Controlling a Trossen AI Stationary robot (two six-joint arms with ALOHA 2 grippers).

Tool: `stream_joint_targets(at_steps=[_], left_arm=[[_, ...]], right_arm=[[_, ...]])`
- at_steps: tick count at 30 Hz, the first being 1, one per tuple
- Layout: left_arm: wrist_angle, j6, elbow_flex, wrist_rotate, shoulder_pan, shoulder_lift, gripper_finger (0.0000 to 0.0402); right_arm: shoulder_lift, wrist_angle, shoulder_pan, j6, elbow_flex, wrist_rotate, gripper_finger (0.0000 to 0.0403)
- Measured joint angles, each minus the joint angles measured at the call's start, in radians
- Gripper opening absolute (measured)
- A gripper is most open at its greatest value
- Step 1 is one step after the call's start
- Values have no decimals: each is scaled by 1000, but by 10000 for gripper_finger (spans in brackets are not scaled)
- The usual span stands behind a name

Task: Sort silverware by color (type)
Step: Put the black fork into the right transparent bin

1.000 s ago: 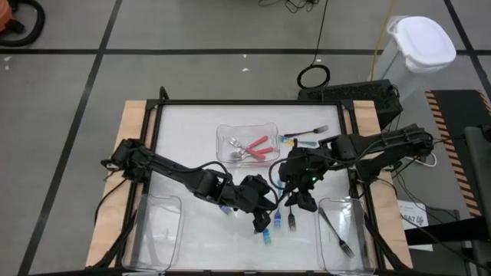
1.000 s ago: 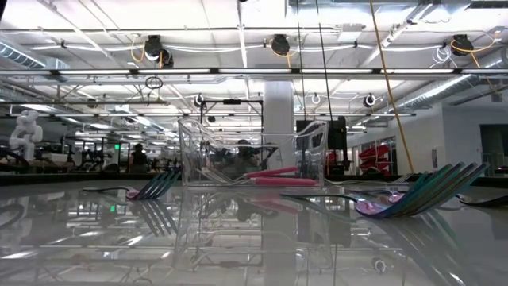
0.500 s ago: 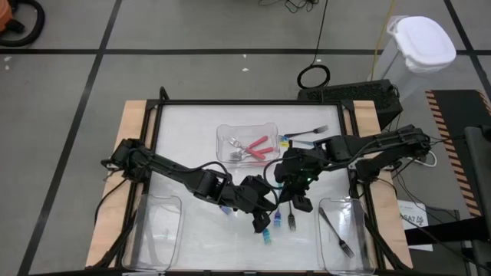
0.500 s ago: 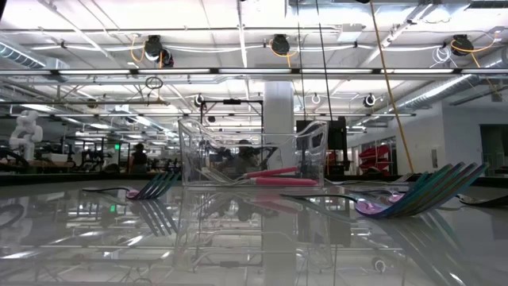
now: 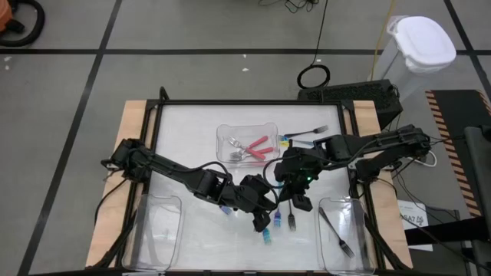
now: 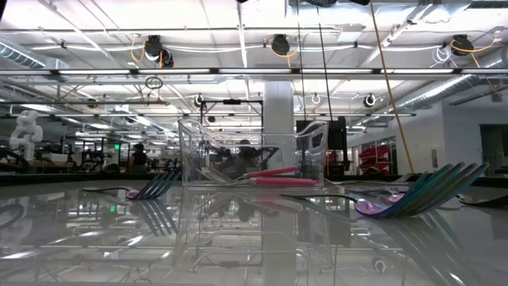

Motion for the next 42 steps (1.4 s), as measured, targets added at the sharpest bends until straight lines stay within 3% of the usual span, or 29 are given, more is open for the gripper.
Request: stream_joint_targets(at_steps=[8,12,31,42], left_arm=[[-1,-15,0,-76,-3,0,127],[-1,-37,0,-86,-3,-1,156],[-10,-64,0,-90,5,-6,161],[-9,-64,0,-89,6,-6,161]], right_arm=[[-10,-63,2,12,-1,-88,3],[-21,-126,2,-7,-1,-112,3],[-222,-401,1,-31,-1,-212,5],[-332,-637,2,-23,0,-216,5]])
